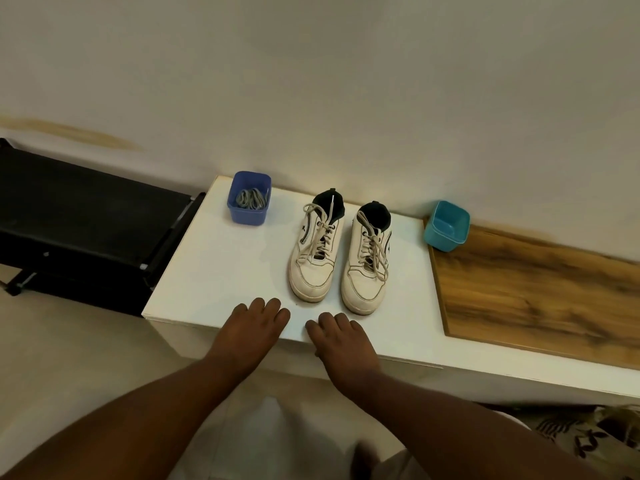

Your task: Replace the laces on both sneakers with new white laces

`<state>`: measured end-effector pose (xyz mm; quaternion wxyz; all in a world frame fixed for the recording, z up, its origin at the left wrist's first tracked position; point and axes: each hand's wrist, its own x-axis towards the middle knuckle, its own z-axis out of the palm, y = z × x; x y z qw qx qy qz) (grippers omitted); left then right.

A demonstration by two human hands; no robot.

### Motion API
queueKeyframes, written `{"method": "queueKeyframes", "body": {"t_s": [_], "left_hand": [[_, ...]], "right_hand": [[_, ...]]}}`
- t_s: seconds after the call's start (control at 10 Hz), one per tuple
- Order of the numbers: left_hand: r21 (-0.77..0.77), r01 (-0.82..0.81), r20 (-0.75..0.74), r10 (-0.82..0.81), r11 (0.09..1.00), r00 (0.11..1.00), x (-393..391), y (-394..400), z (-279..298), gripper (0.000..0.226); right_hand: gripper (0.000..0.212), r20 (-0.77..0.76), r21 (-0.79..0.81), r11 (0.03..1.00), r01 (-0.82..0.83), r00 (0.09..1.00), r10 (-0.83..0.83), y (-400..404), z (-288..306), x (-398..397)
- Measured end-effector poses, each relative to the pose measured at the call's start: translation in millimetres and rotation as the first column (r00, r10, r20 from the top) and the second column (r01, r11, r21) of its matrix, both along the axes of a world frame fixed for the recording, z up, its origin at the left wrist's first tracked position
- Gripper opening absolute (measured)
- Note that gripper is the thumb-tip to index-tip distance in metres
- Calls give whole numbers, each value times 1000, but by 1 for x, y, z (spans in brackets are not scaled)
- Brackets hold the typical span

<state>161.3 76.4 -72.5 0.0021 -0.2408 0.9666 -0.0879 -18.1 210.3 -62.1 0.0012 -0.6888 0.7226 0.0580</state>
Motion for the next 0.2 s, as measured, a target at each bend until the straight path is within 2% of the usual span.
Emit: {"method": "queueKeyframes", "body": {"t_s": [0.1, 0.2], "left_hand": [[37, 6, -16, -5, 999, 1000, -3, -3, -1, 46], [83, 10, -33, -8, 997, 999, -5, -4, 4, 57]], "right_hand": [[48, 19, -29, 1000, -10, 1000, 11, 1, -1, 0], [36, 136, -80, 996, 48, 990, -37, 3, 6, -3]]}}
